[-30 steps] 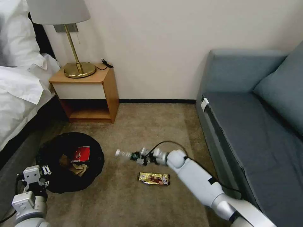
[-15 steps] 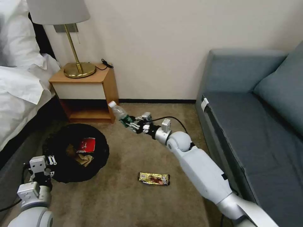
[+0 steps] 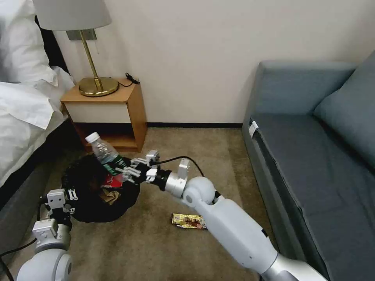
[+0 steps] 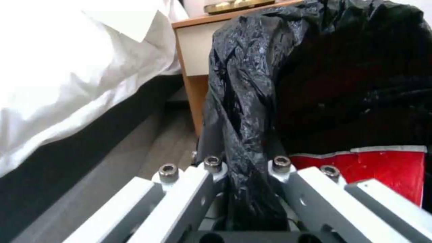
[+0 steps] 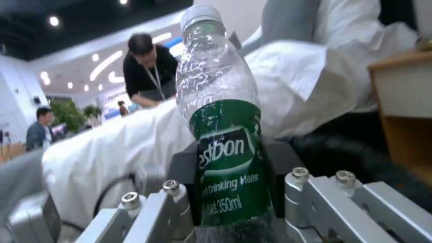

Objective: Pick up the trash bin, then pick up the garbage on the floor and place it into the trash bin.

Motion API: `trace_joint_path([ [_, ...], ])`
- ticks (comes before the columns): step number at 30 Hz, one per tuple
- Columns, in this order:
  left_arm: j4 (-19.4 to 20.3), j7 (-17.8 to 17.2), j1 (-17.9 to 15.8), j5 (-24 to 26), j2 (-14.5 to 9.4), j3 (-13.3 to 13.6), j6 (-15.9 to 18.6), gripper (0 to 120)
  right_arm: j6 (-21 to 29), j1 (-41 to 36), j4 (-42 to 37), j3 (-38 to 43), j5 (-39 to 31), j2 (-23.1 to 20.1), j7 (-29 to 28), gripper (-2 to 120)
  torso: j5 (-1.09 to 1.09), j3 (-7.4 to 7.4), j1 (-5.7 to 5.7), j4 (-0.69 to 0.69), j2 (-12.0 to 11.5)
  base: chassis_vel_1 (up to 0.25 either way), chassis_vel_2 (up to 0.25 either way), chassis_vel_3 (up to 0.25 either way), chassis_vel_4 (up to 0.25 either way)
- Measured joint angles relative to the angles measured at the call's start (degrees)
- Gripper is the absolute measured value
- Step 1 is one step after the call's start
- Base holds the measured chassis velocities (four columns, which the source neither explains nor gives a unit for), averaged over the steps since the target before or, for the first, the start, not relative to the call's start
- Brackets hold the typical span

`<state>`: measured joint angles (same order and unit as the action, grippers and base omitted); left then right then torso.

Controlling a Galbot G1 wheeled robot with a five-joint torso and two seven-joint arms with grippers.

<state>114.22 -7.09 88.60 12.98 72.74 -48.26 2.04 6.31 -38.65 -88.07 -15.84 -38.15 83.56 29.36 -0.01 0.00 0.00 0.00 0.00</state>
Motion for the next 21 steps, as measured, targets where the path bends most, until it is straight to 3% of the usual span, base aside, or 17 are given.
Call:
trace_joint_path([
  [7,-0.08,1.03,-0.64,1.58,-0.28,1.17,-0.54,3,-3.35,1.05,8.06,-2.68,6.98,4.42,-0.22,29,0.01,0.0,0.0,0.0,0.0,0.0,0.0,0.0,0.0],
  [13,-0.13,1.11,-0.93,1.72,-0.38,1.58,-0.7,3,-5.42,1.87,12.51,-2.55,10.84,6.65,-4.12,29,0.01,0.0,0.0,0.01,0.0,0.0,0.0,0.0,0.0],
  [21,-1.06,1.15,-1.36,2.04,-0.48,1.26,-1.6,3,-7.17,1.24,13.9,-1.44,16.07,5.81,-6.26,62,0.01,0.0,0.0,0.0,0.0,0.0,0.0,0.0,0.0],
])
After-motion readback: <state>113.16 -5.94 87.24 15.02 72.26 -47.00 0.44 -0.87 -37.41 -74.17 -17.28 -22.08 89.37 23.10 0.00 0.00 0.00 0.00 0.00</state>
